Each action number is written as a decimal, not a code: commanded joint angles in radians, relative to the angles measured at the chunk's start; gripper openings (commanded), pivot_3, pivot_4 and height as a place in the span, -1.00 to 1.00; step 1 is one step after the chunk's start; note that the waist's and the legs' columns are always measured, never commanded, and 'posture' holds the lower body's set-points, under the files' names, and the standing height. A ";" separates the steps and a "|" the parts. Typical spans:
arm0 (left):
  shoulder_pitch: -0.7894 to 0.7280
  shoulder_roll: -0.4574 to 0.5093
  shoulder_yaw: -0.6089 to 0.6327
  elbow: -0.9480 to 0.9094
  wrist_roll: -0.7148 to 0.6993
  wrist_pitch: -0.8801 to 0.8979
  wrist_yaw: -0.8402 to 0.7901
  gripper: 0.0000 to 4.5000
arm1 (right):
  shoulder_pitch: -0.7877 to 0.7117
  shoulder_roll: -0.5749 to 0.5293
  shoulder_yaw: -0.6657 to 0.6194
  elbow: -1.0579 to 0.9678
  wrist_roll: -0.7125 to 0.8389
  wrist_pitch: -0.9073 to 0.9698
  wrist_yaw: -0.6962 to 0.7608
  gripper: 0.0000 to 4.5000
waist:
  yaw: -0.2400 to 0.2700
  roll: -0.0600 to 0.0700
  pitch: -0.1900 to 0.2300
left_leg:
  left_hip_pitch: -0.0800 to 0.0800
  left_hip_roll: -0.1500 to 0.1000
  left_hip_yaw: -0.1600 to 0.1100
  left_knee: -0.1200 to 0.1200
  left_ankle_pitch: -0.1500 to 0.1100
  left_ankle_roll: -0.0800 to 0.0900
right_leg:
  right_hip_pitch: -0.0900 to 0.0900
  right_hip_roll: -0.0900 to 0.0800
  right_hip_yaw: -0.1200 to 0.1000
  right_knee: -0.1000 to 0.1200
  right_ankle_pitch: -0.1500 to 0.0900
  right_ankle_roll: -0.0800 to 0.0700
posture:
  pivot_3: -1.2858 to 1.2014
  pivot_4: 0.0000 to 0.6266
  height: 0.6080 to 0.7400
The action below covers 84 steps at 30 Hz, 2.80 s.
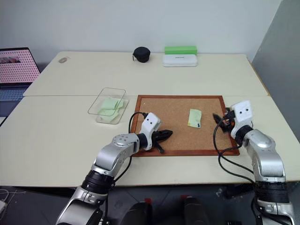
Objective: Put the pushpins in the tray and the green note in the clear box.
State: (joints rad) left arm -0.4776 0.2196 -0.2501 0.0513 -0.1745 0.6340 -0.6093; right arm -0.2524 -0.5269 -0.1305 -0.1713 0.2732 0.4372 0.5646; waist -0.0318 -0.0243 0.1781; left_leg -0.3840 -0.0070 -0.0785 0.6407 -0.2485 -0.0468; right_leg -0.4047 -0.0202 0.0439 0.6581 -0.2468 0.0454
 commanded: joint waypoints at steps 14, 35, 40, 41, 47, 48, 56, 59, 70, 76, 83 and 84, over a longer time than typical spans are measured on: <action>0.007 0.011 -0.009 0.011 0.015 0.017 0.007 -1.00 | -0.110 0.059 0.197 0.193 -0.072 -0.127 0.094 0.37 | 0.000 0.000 0.000 | 0.000 0.000 0.000 0.000 0.000 0.000 | 0.000 0.000 0.000 0.000 0.000 0.000 | 0.03 -0.52 1.00; 0.009 0.015 0.002 0.010 0.014 0.029 0.023 -1.00 | -0.170 0.095 0.155 0.332 -0.069 -0.147 0.098 -0.99 | -0.002 0.000 0.000 | 0.001 0.000 0.000 0.000 0.000 0.000 | 0.000 0.000 0.000 0.000 0.000 0.000 | 0.03 -0.52 1.00; 0.013 0.015 0.000 0.007 0.013 0.029 0.021 -1.00 | -0.185 0.113 0.098 0.317 -0.020 -0.109 0.084 -0.99 | -0.002 0.000 0.000 | 0.001 0.000 0.000 0.000 0.000 0.000 | 0.000 0.000 0.000 0.000 0.000 0.000 | 0.03 -0.52 1.00; 0.013 0.015 0.000 0.007 0.012 0.029 0.021 -1.00 | -0.186 0.113 0.087 0.304 -0.005 -0.098 0.085 -0.99 | -0.002 0.000 0.000 | 0.001 0.000 0.000 0.000 0.000 0.000 | 0.000 0.000 0.000 0.001 0.000 0.000 | 0.03 -0.52 1.00; 0.013 0.016 0.002 0.006 0.013 0.030 0.022 -1.00 | -0.165 0.117 0.036 0.150 0.120 0.016 0.096 -0.99 | -0.002 0.000 0.000 | 0.001 0.000 0.000 0.000 0.000 0.000 | 0.000 0.000 0.000 0.001 0.000 0.000 | 0.03 -0.52 1.00; 0.013 0.016 0.001 0.006 0.013 0.030 0.023 -1.00 | -0.161 0.114 0.033 0.136 0.123 0.023 0.091 -0.99 | -0.002 0.000 0.000 | 0.000 0.000 0.000 0.000 0.000 0.000 | 0.000 0.000 0.000 0.001 0.000 0.000 | 0.03 -0.52 1.00; 0.015 0.018 0.000 0.000 0.012 0.035 0.020 -1.00 | -0.162 0.057 -0.045 0.202 -0.058 -0.071 -0.158 -0.99 | -0.001 0.000 0.000 | 0.000 0.000 0.000 0.000 0.000 0.000 | 0.000 0.000 0.000 0.001 0.000 0.000 | 0.03 -0.52 1.00; 0.016 0.017 -0.004 -0.001 0.012 0.036 0.018 -1.00 | -0.162 -0.007 -0.033 0.299 -0.163 -0.116 -0.225 -0.99 | -0.001 0.000 0.000 | 0.000 0.000 0.000 0.000 0.000 0.000 | 0.000 0.000 0.000 0.001 0.000 0.000 | 0.03 -0.52 1.00; 0.011 0.020 -0.007 0.002 0.011 0.033 0.011 -1.00 | -0.205 -0.039 -0.007 0.457 -0.224 -0.162 -0.229 -0.68 | -0.003 0.001 0.000 | 0.001 0.000 0.001 0.000 0.000 0.000 | 0.000 0.000 0.001 0.001 0.000 0.000 | 0.03 -0.52 1.00; 0.019 0.023 -0.006 -0.007 0.010 0.036 0.012 -1.00 | -0.203 -0.048 0.000 0.486 -0.250 -0.196 -0.225 -0.16 | -0.003 0.001 0.000 | 0.001 0.000 0.001 0.000 0.000 0.000 | 0.000 0.000 0.001 0.001 0.000 0.000 | 0.03 -0.52 1.00; 0.018 0.019 -0.011 -0.005 0.009 0.033 0.011 -1.00 | -0.201 -0.054 -0.022 0.492 -0.263 -0.231 -0.241 0.47 | -0.003 0.001 0.000 | 0.001 0.000 0.001 0.000 0.000 0.000 | 0.000 0.000 0.001 0.001 0.000 0.000 | 0.03 -0.52 1.00; 0.018 0.019 -0.011 -0.005 0.009 0.033 0.010 -1.00 | -0.201 -0.051 -0.025 0.485 -0.255 -0.237 -0.237 0.60 | -0.003 0.001 0.000 | 0.001 0.000 0.001 0.000 0.000 0.000 | 0.000 0.000 0.001 0.001 0.000 0.000 | 0.03 -0.52 1.00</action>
State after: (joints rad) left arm -0.4747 0.2302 -0.2505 0.0369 -0.1769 0.6479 -0.6022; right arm -0.4383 -0.5674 -0.1321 0.3469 0.0114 0.2357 0.3276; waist -0.0353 -0.0235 0.1777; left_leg -0.3830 -0.0068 -0.0772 0.6403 -0.2484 -0.0468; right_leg -0.4050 -0.0198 0.0453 0.6589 -0.2467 0.0450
